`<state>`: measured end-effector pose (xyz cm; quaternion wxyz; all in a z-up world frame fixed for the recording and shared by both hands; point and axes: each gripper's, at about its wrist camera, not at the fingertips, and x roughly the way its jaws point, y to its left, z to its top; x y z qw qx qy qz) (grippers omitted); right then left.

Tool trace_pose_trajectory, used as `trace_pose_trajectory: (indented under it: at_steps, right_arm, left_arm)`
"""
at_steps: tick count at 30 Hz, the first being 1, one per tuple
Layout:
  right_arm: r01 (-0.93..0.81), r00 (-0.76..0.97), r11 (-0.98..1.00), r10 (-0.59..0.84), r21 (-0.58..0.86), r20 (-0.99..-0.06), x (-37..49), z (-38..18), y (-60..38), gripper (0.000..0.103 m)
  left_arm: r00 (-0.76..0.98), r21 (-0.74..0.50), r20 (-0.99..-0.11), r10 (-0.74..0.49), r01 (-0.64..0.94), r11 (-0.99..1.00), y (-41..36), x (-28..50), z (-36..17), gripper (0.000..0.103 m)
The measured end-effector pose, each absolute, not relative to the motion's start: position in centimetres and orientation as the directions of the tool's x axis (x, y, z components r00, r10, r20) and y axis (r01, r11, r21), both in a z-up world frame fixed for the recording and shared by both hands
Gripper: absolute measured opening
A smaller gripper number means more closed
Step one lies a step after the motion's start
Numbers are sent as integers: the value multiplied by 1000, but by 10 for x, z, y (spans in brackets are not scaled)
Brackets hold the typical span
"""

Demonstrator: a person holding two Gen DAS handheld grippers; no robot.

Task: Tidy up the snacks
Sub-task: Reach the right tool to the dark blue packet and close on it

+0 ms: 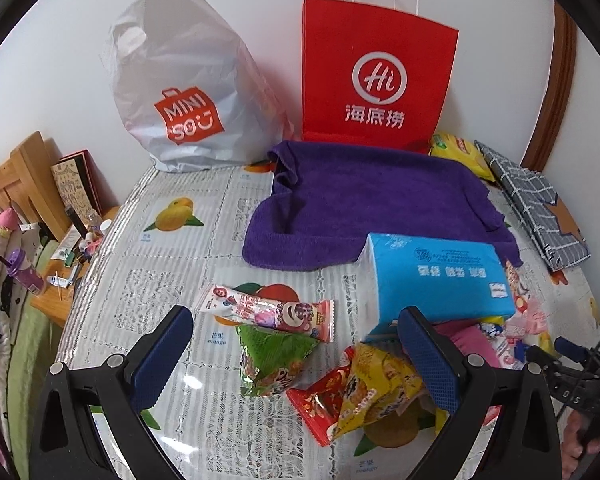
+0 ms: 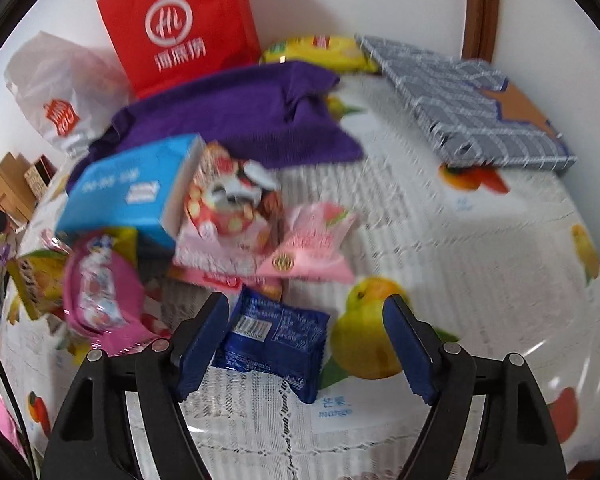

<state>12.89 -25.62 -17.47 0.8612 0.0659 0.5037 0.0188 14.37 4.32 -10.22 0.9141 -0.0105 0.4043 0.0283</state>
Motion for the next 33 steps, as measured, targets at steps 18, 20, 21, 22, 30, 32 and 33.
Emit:
trace_pose_trajectory:
  at_steps: [18, 20, 21, 22, 30, 32, 33]
  right_arm:
    - [-41, 500, 997, 71, 59, -863, 114, -183, -240, 37]
    - [-41, 497, 998, 64, 51, -865, 114, -182, -241, 41]
    - [-41, 503, 998, 60, 45, -862, 113, -180, -242, 43]
    - [-42, 506, 998, 57, 42, -861, 114, -178, -243, 44]
    - [-44, 518, 998, 54, 36, -854, 102, -170, -251, 66]
    - [-50, 508, 998, 48, 26, -860, 100, -174, -251, 70]
    - [-52, 504, 998, 43, 19, -862, 99, -176, -250, 71]
  left_arm:
    - [622, 1, -781, 62, -98, 995, 77, 152, -128, 103]
    - [616, 1, -785, 66, -106, 994, 81, 152, -130, 103]
    - [615, 0, -786, 67, -109, 994, 82, 152, -131, 103]
    - [613, -1, -787, 68, -112, 994, 84, 153, -132, 103]
    - [605, -16, -793, 68, -132, 991, 95, 156, -135, 103]
    - [605, -18, -794, 64, -129, 992, 94, 157, -135, 103]
    - [605, -18, -794, 61, -125, 992, 93, 157, -136, 103]
